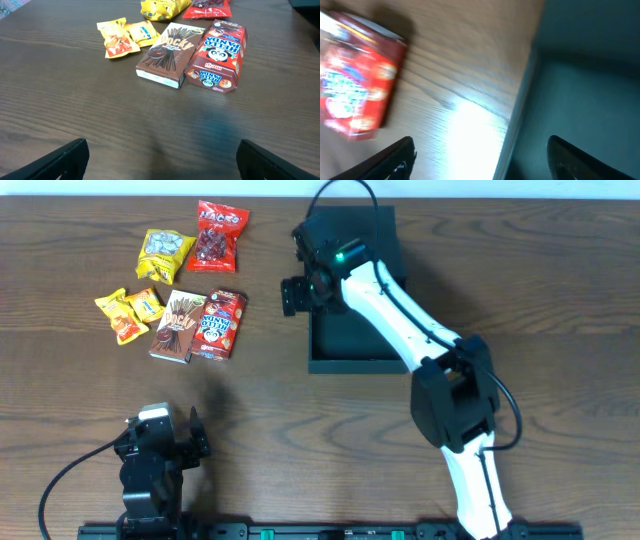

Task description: Pack container

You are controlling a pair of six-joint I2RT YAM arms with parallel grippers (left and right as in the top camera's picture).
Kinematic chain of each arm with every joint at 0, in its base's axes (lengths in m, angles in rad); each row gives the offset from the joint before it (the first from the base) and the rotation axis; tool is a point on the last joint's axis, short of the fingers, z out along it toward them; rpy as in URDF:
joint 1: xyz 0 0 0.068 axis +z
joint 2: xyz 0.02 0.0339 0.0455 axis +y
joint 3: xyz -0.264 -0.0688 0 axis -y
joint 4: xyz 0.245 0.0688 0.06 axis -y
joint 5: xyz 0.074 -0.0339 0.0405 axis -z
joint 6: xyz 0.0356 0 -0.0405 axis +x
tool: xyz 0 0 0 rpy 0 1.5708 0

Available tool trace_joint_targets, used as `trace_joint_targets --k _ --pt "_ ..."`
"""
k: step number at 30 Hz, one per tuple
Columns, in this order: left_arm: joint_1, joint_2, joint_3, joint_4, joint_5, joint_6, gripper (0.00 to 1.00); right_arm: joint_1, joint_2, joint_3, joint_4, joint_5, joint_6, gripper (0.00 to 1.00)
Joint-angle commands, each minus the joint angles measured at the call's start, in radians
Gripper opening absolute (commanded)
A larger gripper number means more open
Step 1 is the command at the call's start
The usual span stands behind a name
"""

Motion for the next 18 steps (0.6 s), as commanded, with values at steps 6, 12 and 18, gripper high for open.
trace_joint_targets --k 6,12,18 --pt "0.003 -0.006 -0.016 0.001 0.001 -0.003 0.95 -0.110 -0.271 0.122 0.115 0.028 -0.461 0.99" --pt "0.003 -0.006 -0.016 0.001 0.001 -0.003 0.95 -0.240 -0.312 0.122 0.291 0.027 -0.493 0.99" --pt "0.003 -0.006 -0.016 0.001 0.001 -0.003 0.95 -0.347 -0.310 0.122 0.457 0.027 -0.489 0.99"
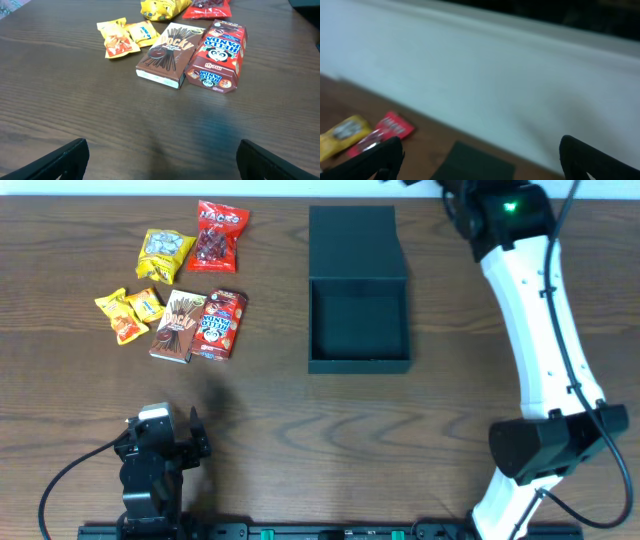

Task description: Pack container

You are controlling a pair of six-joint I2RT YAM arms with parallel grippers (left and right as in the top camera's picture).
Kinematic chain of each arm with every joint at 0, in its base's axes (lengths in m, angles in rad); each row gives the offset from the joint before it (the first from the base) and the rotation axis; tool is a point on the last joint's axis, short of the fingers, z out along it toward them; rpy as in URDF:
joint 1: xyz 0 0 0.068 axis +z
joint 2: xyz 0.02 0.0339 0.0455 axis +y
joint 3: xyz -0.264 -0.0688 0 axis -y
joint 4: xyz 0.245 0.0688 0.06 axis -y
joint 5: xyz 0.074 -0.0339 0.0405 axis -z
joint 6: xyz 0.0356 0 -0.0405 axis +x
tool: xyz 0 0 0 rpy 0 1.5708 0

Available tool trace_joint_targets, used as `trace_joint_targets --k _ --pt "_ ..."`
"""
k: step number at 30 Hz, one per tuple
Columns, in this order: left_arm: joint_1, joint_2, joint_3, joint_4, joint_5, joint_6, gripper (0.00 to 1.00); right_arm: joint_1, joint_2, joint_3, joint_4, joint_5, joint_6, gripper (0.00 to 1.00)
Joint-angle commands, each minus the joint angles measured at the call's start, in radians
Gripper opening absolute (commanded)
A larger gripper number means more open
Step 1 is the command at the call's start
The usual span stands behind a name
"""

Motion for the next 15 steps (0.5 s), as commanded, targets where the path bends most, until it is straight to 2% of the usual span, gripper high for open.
trace_joint_targets --k 1,6,10,12,15 --pt "0.003 -0.006 -0.016 0.001 0.001 -0.003 0.95 -0.029 0.010 -0.002 0.051 0.004 -0.024 0.99" --pt "0.003 -0.006 -0.016 0.001 0.001 -0.003 0.95 -0.044 0.010 -0.002 0.105 0.004 -0.028 0.99" --pt "0.003 -0.006 -0.016 0.006 0.008 -0.012 0.95 -0.044 0.010 -0.003 0.074 0.004 -0.057 0.99" --pt "0.002 -0.006 -0.016 0.013 0.092 -0.089 0.95 -0.046 0.010 -0.006 0.054 0.004 -0.073 0.99" --pt "0.002 -0.006 -0.016 0.085 0.282 -0.416 0.95 -0.046 0.010 -0.009 0.014 -0.009 -0.101 0.99"
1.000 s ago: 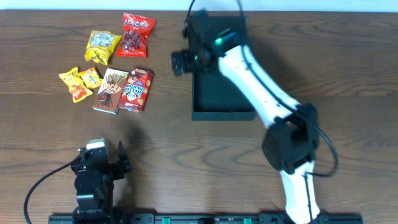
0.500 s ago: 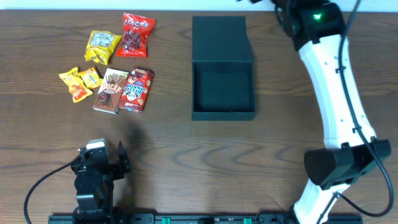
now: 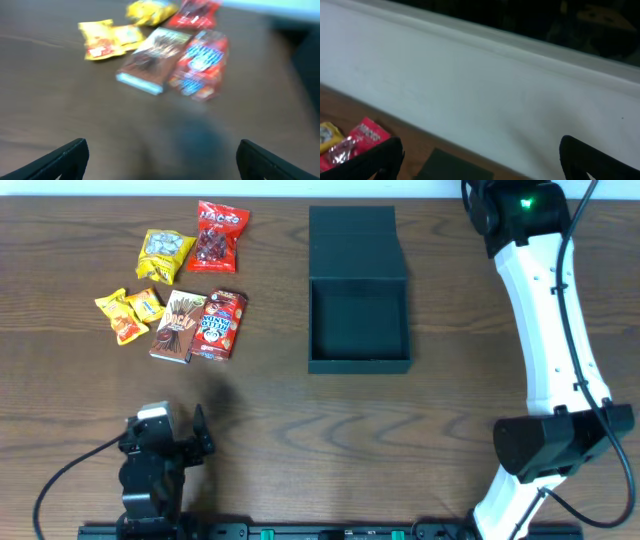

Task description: Pack container

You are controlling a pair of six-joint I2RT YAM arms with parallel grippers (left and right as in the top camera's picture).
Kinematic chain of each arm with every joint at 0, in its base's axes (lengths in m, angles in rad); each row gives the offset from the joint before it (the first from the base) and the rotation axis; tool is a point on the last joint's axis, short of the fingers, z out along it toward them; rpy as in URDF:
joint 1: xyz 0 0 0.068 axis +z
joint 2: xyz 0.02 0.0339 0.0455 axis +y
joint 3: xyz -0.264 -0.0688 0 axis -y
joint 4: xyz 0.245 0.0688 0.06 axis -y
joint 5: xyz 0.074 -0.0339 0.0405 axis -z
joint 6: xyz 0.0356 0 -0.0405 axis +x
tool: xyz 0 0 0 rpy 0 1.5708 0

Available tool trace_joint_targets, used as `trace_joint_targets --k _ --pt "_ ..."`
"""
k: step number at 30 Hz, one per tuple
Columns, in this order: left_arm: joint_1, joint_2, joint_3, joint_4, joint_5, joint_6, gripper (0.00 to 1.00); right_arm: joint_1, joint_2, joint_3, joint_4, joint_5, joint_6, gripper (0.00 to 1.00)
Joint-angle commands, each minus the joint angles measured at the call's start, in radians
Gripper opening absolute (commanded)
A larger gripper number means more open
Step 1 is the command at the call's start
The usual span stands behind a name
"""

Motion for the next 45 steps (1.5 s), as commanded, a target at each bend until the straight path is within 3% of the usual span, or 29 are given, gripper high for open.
trace_joint_targets --k 1,3,7,16,18,22,26,32,39,45 --pt "0.002 -0.006 -0.012 0.038 0.250 -0.409 0.95 -0.005 0.009 -0.006 -0.030 -0.043 -0.048 0.99" --pt "0.002 -0.006 -0.012 0.053 0.209 -0.509 0.95 -0.005 0.009 -0.006 -0.071 -0.097 -0.050 0.99" --pt "0.002 -0.006 -0.012 0.232 0.114 -0.682 0.95 -0.005 0.017 -0.006 -0.117 -0.114 -0.045 0.99" --pt "0.002 0.085 -0.006 0.557 0.088 -0.653 0.95 -0.009 0.021 -0.006 -0.148 -0.152 0.020 0.99" --pt "0.002 0.156 0.020 0.601 0.089 -0.648 0.95 -0.013 0.024 -0.006 -0.139 -0.187 0.030 0.99" --pt "0.002 0.407 0.175 0.598 0.138 -0.507 0.95 -0.020 0.039 -0.006 -0.143 -0.200 0.082 0.99" --pt "0.002 0.689 0.410 0.534 0.202 -0.353 0.95 -0.016 0.054 -0.006 -0.192 -0.199 0.113 0.99" --pt "0.008 1.235 0.994 0.165 0.210 -0.010 0.95 0.002 0.061 -0.006 -0.387 -0.200 0.116 0.99" --pt "0.037 1.764 1.545 -0.063 0.208 0.156 0.95 0.016 0.061 -0.006 -0.578 -0.199 0.115 0.99" --pt "0.035 2.094 1.868 -0.161 0.195 0.229 0.95 0.018 0.062 -0.008 -0.660 -0.200 0.112 0.99"
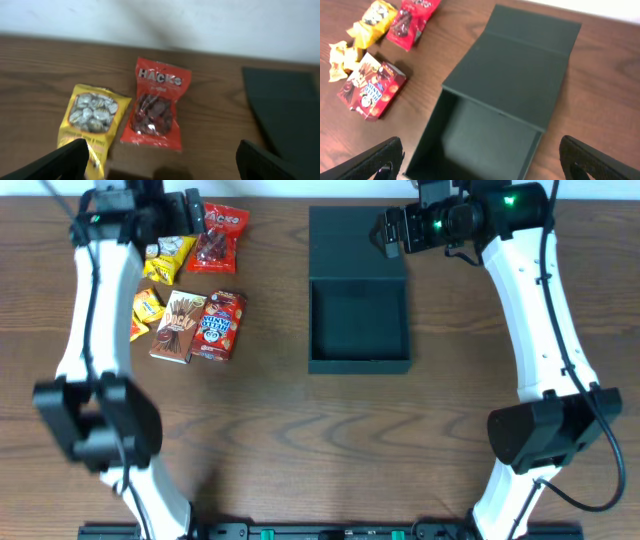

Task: Pack container
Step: 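Grasp the red HACKS candy bag with the left gripper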

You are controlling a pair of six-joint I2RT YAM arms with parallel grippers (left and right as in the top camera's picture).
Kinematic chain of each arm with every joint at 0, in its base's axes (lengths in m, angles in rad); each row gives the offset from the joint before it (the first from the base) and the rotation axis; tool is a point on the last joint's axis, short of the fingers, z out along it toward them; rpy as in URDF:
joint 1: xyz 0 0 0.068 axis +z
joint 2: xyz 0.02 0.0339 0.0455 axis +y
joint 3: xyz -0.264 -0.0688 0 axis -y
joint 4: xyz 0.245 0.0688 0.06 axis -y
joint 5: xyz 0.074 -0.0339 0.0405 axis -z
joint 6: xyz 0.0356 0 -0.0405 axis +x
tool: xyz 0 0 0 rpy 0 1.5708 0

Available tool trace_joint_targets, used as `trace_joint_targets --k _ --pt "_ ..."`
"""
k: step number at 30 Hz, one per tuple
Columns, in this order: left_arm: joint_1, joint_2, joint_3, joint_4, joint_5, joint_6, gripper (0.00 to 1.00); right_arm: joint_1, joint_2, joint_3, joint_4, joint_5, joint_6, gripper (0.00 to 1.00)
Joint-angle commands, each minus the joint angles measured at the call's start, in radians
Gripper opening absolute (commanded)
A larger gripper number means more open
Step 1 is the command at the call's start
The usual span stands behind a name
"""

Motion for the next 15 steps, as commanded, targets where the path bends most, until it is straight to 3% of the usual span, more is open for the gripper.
trace_joint_targets --k 1,7,15 --pt "0.002 0.132 0.141 -0.030 0.001 0.079 0.95 0.012 0.011 -0.004 -0.026 -0.007 0.002 0.99" --pt "-0.023 0.306 0.277 -0.019 0.016 0.135 0.95 0.018 0.040 -0.018 -0.051 -0.008 -0.005 0.99" --pt "-0.059 0.450 0.287 0.074 0.023 0.132 0.95 0.021 0.051 -0.018 -0.046 -0.007 -0.017 0.99"
